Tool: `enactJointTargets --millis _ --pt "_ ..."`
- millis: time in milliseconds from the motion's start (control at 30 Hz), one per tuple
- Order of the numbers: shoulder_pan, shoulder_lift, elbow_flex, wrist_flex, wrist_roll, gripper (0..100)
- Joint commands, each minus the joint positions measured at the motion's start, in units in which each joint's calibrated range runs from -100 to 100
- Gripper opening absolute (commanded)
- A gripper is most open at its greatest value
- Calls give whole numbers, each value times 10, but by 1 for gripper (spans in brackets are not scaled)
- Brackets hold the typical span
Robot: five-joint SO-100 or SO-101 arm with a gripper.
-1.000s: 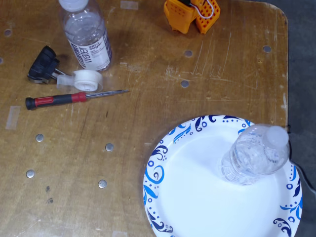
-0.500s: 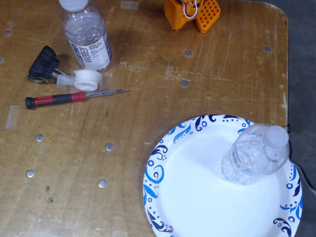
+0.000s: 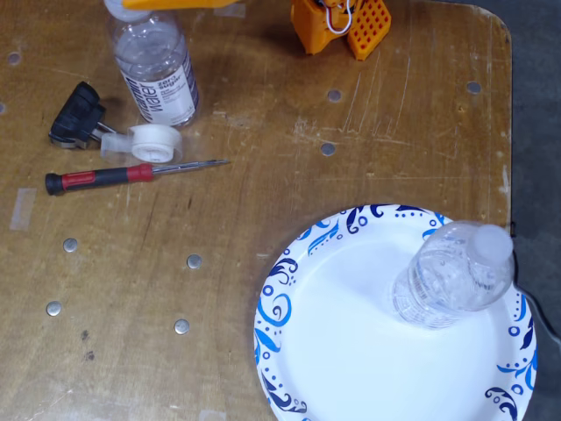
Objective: Move the bottles to the plate
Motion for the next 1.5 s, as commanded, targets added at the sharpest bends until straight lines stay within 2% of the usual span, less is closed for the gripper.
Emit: enactJointTargets --millis 0,267,467,700,1000,1067,1267,1467 --pt "-9 -3 3 -10 0 36" --pt "0 3 7 -4 2 36" --pt "0 69 -4 -11 0 36" --pt "1 121 0 -76 0 36" --pt "16 121 -6 -78 0 35" --pt "20 120 -6 -78 0 31" --pt "79 120 -2 -78 0 12" --pt "117 120 -1 -78 1 2"
